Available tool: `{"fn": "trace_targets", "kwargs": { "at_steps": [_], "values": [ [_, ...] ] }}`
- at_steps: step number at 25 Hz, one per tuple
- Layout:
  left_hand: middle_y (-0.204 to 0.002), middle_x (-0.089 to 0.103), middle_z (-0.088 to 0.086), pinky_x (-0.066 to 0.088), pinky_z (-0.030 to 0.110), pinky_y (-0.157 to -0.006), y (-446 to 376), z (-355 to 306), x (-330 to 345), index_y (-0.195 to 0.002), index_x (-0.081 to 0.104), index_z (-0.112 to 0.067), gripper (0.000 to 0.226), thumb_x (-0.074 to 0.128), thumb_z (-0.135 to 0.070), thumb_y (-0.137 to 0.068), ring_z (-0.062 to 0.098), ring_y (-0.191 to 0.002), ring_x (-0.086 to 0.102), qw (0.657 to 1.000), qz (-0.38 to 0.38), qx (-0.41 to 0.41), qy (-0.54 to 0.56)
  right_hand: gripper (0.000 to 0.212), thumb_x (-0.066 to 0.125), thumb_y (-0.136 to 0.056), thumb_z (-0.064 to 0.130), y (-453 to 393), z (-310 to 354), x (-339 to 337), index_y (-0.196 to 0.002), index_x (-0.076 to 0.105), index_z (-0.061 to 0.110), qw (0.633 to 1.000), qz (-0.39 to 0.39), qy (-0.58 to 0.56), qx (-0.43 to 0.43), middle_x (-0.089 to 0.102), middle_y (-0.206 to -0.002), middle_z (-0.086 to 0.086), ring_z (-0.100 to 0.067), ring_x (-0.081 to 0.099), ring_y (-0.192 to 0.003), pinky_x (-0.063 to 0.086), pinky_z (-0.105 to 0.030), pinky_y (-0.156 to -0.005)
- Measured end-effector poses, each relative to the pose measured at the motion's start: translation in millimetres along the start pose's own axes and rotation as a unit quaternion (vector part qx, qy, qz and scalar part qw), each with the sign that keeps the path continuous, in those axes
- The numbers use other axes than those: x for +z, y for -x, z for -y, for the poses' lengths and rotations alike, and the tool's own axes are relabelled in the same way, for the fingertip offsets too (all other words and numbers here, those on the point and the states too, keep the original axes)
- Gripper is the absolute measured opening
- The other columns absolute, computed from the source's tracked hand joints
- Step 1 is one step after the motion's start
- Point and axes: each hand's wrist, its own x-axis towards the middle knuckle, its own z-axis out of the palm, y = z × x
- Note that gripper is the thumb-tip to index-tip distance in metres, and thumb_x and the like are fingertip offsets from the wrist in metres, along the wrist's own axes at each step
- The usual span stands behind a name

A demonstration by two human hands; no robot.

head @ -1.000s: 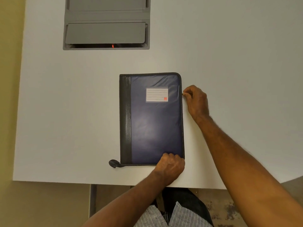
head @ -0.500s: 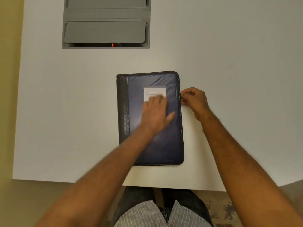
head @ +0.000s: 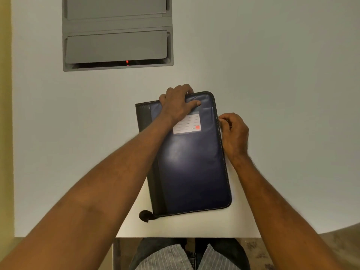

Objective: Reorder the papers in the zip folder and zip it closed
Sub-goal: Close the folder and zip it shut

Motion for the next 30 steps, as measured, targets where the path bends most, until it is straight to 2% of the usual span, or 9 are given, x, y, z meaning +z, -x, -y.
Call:
{"fn": "trace_targets", "kwargs": {
  "at_steps": [3, 7, 10, 14, 19, 24, 27, 30],
  "values": [
    [-0.096, 0.064, -0.010, 0.027, 0.038, -0.086, 2.0, 4.7, -0.6, -0.098, 0.052, -0.033, 0.024, 0.069, -0.047, -0.089, 0.016, -0.096, 0.053, 0.998, 0.009, 0.007, 0.061, 0.016, 0.052, -0.105, 0.016, -9.2, 2.1, -1.2, -0.104, 0.067, 0.020, 1.000, -0.016, 0.001, 0.015, 0.067, -0.102, 0.007, -0.010, 0.063, -0.092, 0.056, -0.024, -0.082],
    [-0.085, 0.062, -0.012, 0.028, 0.039, -0.089, 6.2, 21.5, 4.5, -0.097, 0.058, -0.032, 0.011, 0.056, -0.042, -0.100, 0.015, -0.093, 0.057, 0.996, -0.015, 0.027, 0.082, 0.016, 0.053, -0.103, 0.015, -25.7, 8.8, -10.8, -0.104, 0.069, 0.017, 1.000, 0.001, 0.031, 0.002, 0.067, -0.104, 0.006, -0.007, 0.062, -0.092, 0.056, -0.022, -0.084],
    [-0.086, 0.068, -0.006, 0.031, 0.041, -0.088, 5.3, 15.9, 13.4, -0.098, 0.068, -0.027, 0.028, 0.044, -0.041, -0.104, 0.020, -0.092, 0.059, 0.997, -0.072, 0.015, 0.011, 0.017, 0.053, -0.103, 0.013, -23.8, 8.7, -16.0, -0.103, 0.068, 0.020, 0.999, 0.033, 0.039, -0.006, 0.067, -0.103, 0.008, -0.008, 0.063, -0.095, 0.055, -0.023, -0.085],
    [-0.079, 0.069, 0.002, 0.041, 0.039, -0.071, -1.5, -3.6, 20.9, -0.090, 0.065, -0.019, 0.029, 0.047, -0.037, -0.104, 0.028, -0.077, 0.059, 0.995, -0.096, 0.008, -0.014, 0.015, 0.054, -0.104, 0.014, -9.1, 10.8, -14.8, -0.104, 0.069, 0.019, 0.999, 0.029, 0.016, 0.031, 0.068, -0.104, 0.007, -0.006, 0.064, -0.095, 0.053, -0.016, -0.085],
    [-0.078, 0.069, -0.002, 0.045, 0.041, -0.071, -1.1, 0.3, 27.4, -0.088, 0.068, -0.021, 0.032, 0.049, -0.042, -0.102, 0.023, -0.074, 0.057, 0.991, -0.100, 0.072, -0.042, 0.009, 0.059, -0.105, 0.019, 11.4, -4.4, -6.1, -0.106, 0.067, 0.024, 0.997, 0.059, 0.015, 0.045, 0.067, -0.103, 0.007, -0.009, 0.066, -0.088, 0.056, -0.017, -0.084],
    [-0.080, 0.071, -0.005, 0.040, 0.034, -0.074, -4.0, 5.9, 28.9, -0.090, 0.072, -0.023, 0.032, 0.051, -0.045, -0.101, 0.020, -0.077, 0.058, 0.990, -0.092, 0.102, -0.011, 0.018, 0.060, -0.104, 0.019, 17.8, -8.2, 3.0, -0.115, 0.068, 0.008, 0.998, 0.006, 0.049, 0.042, 0.060, -0.109, 0.005, -0.012, 0.060, -0.097, 0.042, -0.007, -0.087],
    [-0.079, 0.070, -0.005, 0.037, 0.033, -0.074, -4.8, 8.0, 30.6, -0.089, 0.072, -0.024, 0.033, 0.051, -0.046, -0.101, 0.020, -0.077, 0.058, 0.990, -0.093, 0.102, -0.007, 0.017, 0.060, -0.104, 0.019, 18.2, -10.5, 4.7, -0.114, 0.068, 0.008, 0.998, 0.002, 0.054, 0.026, 0.064, -0.108, 0.000, -0.013, 0.061, -0.096, 0.045, -0.012, -0.087],
    [-0.077, 0.069, -0.004, 0.034, 0.032, -0.073, -6.5, 7.4, 31.5, -0.089, 0.071, -0.023, 0.032, 0.051, -0.045, -0.101, 0.020, -0.077, 0.057, 0.991, -0.094, 0.098, -0.012, 0.017, 0.059, -0.104, 0.017, 21.2, -17.8, 0.7, -0.114, 0.069, 0.007, 0.998, 0.013, 0.066, 0.008, 0.069, -0.111, -0.010, -0.014, 0.061, -0.097, 0.052, -0.026, -0.091]
  ]
}}
